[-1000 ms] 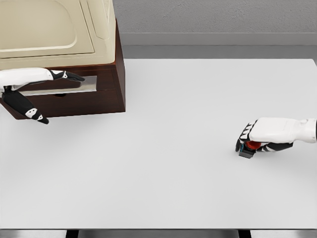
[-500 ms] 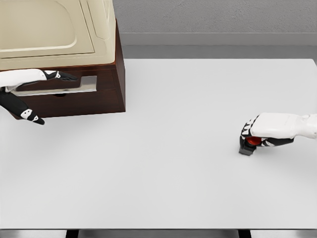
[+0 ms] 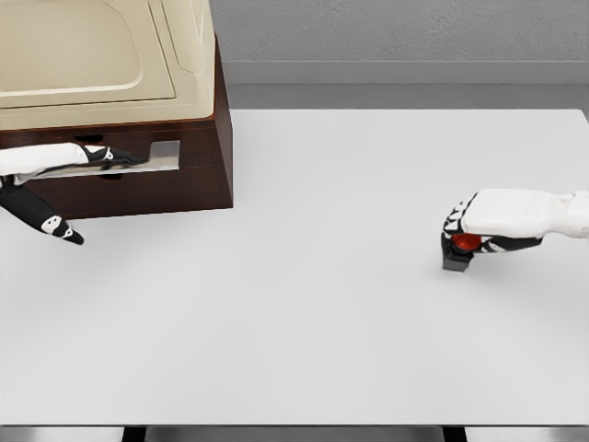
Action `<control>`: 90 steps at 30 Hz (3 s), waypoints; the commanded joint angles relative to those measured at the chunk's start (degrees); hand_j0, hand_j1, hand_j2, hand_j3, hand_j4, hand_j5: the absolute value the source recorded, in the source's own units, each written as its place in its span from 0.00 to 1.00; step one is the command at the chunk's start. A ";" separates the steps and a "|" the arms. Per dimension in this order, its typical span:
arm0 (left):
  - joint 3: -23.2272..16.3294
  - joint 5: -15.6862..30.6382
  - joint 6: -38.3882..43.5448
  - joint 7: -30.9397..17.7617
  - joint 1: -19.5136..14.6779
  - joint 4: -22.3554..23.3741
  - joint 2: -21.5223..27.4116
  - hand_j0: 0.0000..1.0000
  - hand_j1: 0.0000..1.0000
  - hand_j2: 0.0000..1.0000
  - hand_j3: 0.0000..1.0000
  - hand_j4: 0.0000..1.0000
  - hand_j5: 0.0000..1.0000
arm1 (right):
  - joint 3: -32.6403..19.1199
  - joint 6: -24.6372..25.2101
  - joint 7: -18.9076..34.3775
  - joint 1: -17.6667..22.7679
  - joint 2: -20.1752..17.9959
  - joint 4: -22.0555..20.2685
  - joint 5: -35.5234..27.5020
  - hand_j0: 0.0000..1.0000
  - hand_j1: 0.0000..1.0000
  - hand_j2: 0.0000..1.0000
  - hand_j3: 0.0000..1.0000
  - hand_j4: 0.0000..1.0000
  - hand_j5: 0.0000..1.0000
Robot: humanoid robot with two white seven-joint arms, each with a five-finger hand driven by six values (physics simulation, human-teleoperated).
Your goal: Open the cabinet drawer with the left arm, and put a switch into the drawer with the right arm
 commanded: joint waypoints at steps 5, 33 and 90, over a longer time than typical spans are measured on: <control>0.02 3.06 -0.06 -0.06 0.00 -0.23 1.41 1.00 1.00 1.00 1.00 1.00 1.00 | 0.10 0.15 -0.01 -1.05 2.32 0.41 -0.23 0.51 0.51 0.51 0.51 0.51 0.51; 2.39 10.88 0.02 -0.06 4.48 -0.32 6.33 1.00 1.00 1.00 1.00 1.00 1.00 | 6.17 0.15 -0.01 -14.50 16.12 4.19 0.12 0.50 0.50 0.50 0.50 0.50 0.50; 2.65 14.75 2.22 -0.06 7.65 -0.49 9.40 1.00 1.00 1.00 1.00 1.00 1.00 | 15.75 0.15 -0.01 -35.51 27.81 0.15 -3.57 0.50 0.50 0.50 0.50 0.50 0.50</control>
